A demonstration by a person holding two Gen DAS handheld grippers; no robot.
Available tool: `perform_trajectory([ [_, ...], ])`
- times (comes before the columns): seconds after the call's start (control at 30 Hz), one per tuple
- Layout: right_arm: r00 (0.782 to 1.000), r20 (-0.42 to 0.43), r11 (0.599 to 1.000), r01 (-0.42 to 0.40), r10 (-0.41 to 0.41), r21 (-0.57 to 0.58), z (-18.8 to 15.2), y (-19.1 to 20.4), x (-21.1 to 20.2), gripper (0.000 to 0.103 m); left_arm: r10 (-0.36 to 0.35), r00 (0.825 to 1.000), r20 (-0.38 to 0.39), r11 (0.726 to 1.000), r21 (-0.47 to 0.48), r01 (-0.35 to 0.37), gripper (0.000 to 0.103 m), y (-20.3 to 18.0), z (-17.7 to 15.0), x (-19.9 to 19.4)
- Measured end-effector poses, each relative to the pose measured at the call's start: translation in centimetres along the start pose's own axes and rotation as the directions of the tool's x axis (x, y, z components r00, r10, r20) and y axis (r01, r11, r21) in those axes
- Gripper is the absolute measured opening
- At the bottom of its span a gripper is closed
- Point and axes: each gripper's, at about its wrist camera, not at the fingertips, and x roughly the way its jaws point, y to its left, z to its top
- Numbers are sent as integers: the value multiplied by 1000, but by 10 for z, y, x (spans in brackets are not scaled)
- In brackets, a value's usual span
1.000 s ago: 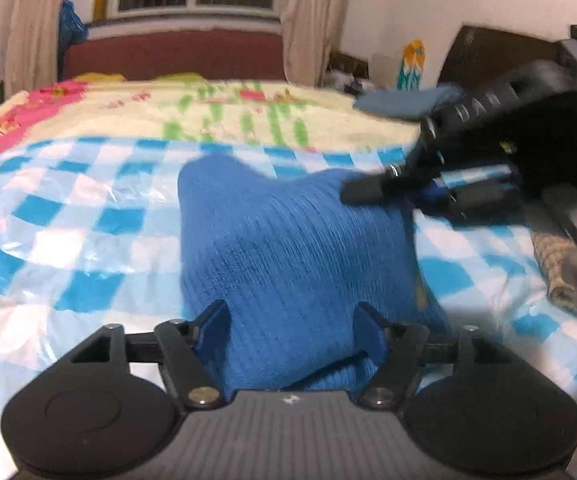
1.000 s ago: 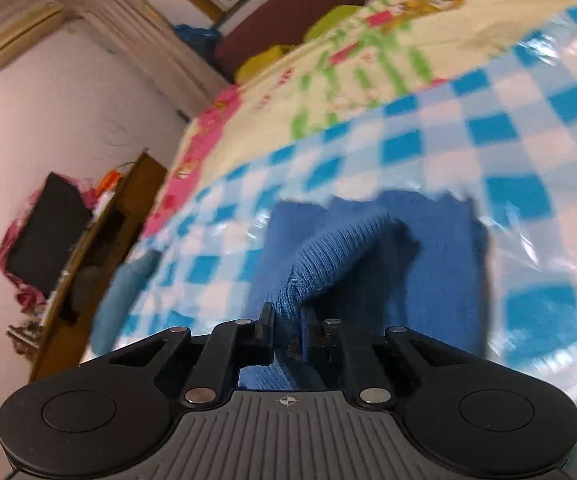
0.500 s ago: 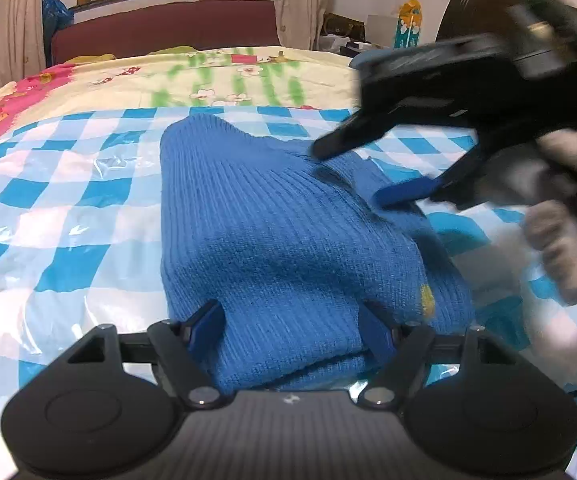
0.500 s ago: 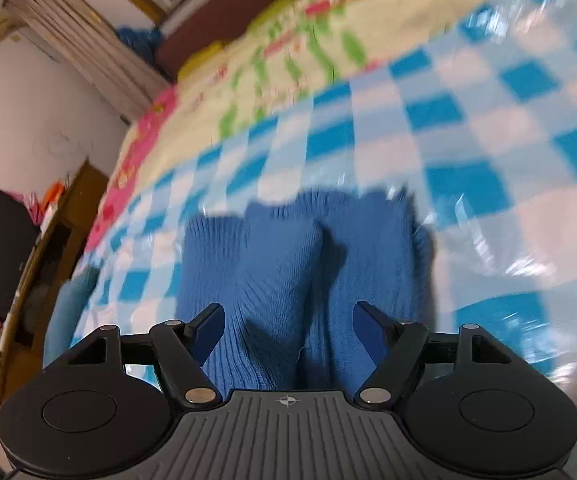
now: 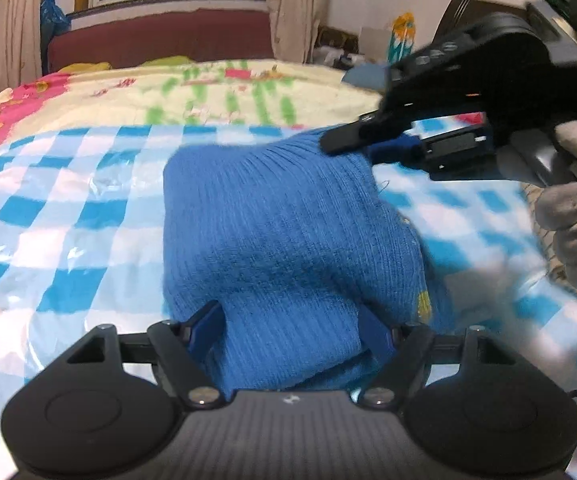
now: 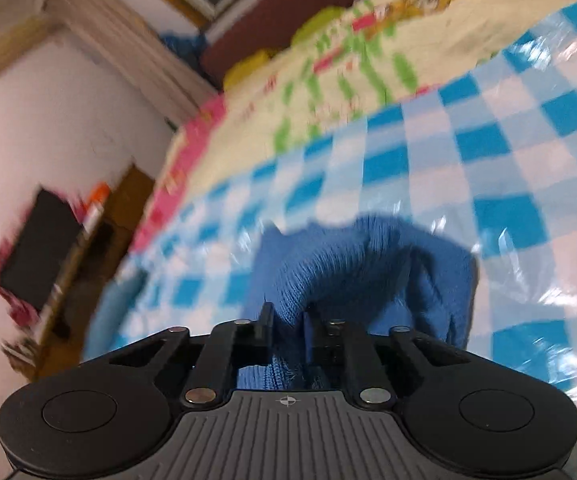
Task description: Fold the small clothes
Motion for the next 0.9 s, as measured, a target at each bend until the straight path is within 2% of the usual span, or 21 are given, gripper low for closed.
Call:
perform_trajectory([
  [0.1, 997, 80, 1000, 16, -14, -19, 9, -2, -27, 13, -40, 999, 31, 999, 17, 39, 79, -9, 9, -5],
  [0.17, 992, 115, 998, 58, -58, 3, 12, -14, -34, 13, -56, 998, 28, 998, 40, 55, 79, -18, 11, -1],
  [0.2, 991, 107, 996, 81, -84, 29, 13, -22, -30, 16, -56, 998, 15, 997, 48, 55, 79, -21, 10, 4],
  [0.3, 992, -20, 990, 123, -122, 66, 3, -42, -8, 20, -43, 997, -62, 998, 48, 46, 79, -20, 1, 19],
  [0.37, 990, -57, 990, 132, -129, 54, -8, -44, 0, 24, -31, 997, -74, 999, 41, 34, 79, -13, -5, 19],
  [0.5, 996, -46, 993, 78, -74, 93, -17, -47, -6, 42, -24, 997, -68, 1000, -6, 23, 79, 3, -10, 7],
  [0.63, 996, -45, 992, 75, -71, 100, -26, -44, -21, 52, -8, 998, -59, 999, -51, 5, 79, 18, -7, 3],
  [0.7, 996, -46, 995, 76, -73, 69, -31, -37, -24, 52, -15, 998, -59, 997, -73, 11, 79, 22, -7, 4],
  [0.77, 992, -60, 993, 113, -112, 11, -38, -28, -17, 48, -11, 998, -63, 997, -71, 6, 79, 21, -6, 6],
  [0.83, 983, -95, 987, 158, -159, -25, -38, -29, -6, 16, -4, 997, -78, 999, -42, 1, 79, 18, -5, 11],
  [0.9, 976, -94, 979, 202, -198, 36, -34, -48, -5, 15, 16, 991, -133, 1000, -10, -17, 80, 17, -7, 21],
])
